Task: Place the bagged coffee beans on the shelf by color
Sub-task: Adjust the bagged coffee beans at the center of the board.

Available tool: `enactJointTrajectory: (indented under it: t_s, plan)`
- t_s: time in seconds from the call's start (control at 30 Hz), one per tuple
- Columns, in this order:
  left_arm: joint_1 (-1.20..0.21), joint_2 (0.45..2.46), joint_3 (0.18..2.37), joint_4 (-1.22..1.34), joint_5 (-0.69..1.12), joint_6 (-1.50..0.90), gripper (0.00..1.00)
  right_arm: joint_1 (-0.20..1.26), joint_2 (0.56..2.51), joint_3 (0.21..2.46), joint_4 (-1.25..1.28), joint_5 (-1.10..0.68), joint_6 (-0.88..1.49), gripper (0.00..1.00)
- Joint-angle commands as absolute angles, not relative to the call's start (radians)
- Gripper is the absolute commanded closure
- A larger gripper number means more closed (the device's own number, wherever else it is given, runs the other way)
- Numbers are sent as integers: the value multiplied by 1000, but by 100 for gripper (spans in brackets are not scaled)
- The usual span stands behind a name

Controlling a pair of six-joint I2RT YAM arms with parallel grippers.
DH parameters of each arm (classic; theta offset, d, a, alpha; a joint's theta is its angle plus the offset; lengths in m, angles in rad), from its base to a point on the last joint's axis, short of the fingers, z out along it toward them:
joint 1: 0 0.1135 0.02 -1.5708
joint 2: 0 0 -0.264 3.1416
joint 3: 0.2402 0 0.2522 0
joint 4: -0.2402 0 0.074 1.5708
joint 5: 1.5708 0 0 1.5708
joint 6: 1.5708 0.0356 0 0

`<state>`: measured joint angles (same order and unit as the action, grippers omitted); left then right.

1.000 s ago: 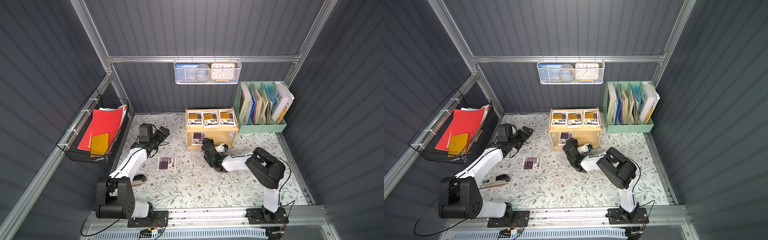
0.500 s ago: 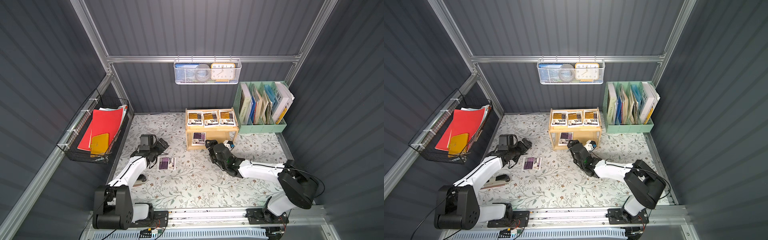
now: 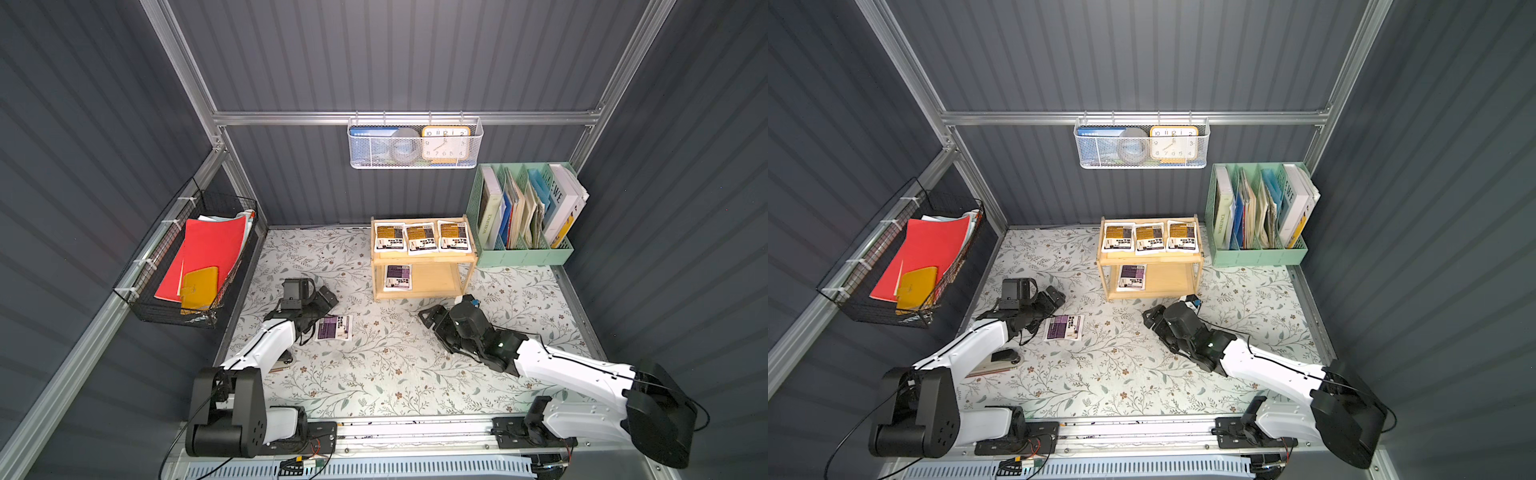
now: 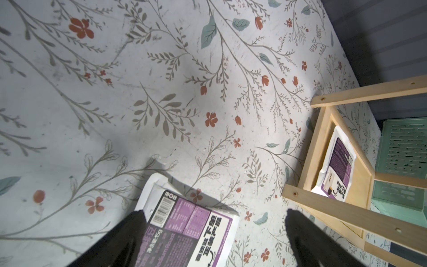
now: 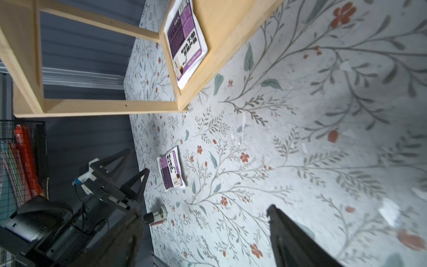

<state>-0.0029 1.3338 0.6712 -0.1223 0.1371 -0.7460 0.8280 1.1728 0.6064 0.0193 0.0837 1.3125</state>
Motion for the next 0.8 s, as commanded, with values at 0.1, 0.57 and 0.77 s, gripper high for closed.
enactJointTrajectory:
  t_s: [0.1, 0.57, 0.77]
  plan:
    - [-55, 1351, 624, -65, 162, -768, 0, 841, 1094, 567, -69, 35, 1281, 12]
    - [-196, 1234, 553, -21, 152, -904, 0, 882, 1168, 594, -35, 4, 1280, 12]
    - [-195, 1147, 684, -215, -3, -827, 0, 921, 1276, 669, -7, -8, 1246, 12]
